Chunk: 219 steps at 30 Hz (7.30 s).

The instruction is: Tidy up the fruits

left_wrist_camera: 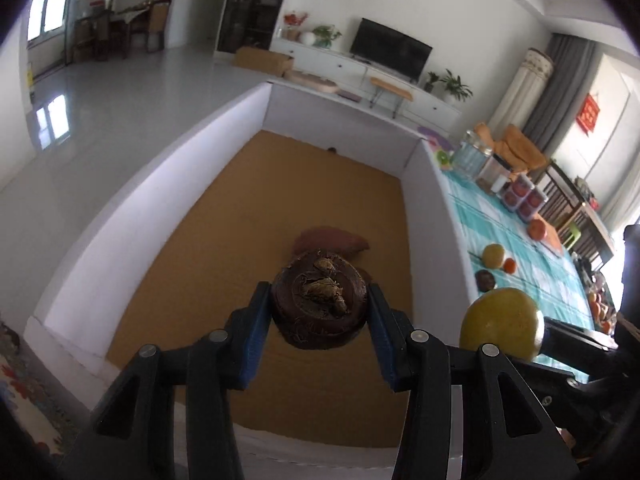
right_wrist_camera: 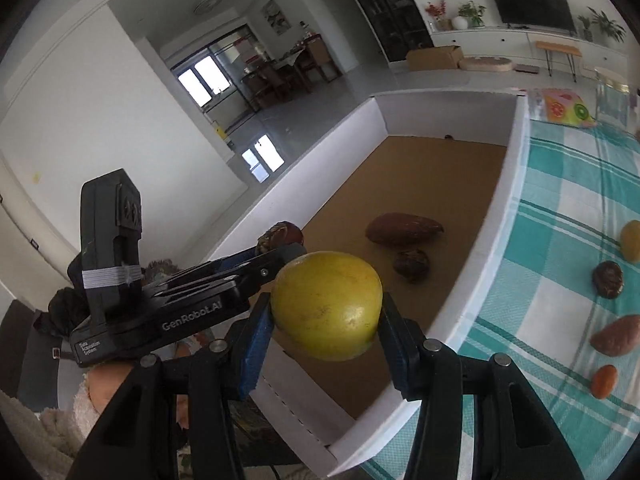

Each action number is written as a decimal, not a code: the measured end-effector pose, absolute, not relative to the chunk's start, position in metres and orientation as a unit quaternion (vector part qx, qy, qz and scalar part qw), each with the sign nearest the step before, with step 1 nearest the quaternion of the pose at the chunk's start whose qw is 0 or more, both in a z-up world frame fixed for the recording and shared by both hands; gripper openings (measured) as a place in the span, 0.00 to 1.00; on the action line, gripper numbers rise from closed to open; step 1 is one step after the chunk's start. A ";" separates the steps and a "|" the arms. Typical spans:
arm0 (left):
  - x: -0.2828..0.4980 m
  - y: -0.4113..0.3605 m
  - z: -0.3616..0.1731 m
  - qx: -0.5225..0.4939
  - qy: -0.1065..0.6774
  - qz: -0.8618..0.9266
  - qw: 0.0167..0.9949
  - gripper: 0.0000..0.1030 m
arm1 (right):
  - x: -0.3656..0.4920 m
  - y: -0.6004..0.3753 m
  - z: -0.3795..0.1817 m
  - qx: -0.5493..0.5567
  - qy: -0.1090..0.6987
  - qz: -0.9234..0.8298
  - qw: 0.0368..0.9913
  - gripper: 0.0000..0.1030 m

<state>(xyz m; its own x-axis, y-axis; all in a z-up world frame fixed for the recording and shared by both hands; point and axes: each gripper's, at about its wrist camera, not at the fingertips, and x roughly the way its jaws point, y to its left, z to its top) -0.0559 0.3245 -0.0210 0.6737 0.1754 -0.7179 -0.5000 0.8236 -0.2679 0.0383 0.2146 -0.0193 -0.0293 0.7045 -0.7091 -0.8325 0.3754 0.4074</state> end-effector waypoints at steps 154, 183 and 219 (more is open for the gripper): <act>0.076 0.084 -0.125 -0.003 0.432 0.013 0.902 0.92 | 0.173 -0.144 -0.098 0.093 0.452 0.175 0.870 0.55; 0.076 0.083 -0.125 -0.002 0.432 0.013 0.902 0.92 | 0.152 -0.225 -0.115 0.323 0.412 0.129 0.842 0.41; 0.073 0.087 -0.122 -0.020 0.427 -0.027 0.903 0.92 | 0.168 -0.261 -0.106 0.327 0.353 0.056 0.875 0.64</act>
<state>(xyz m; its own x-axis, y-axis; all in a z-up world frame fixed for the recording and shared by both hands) 0.0735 0.0871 -0.1225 0.6334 -0.0661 -0.7710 0.0316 0.9977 -0.0596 0.1677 -0.2614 -0.1062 0.7449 0.3279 -0.5810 0.1335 0.7800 0.6114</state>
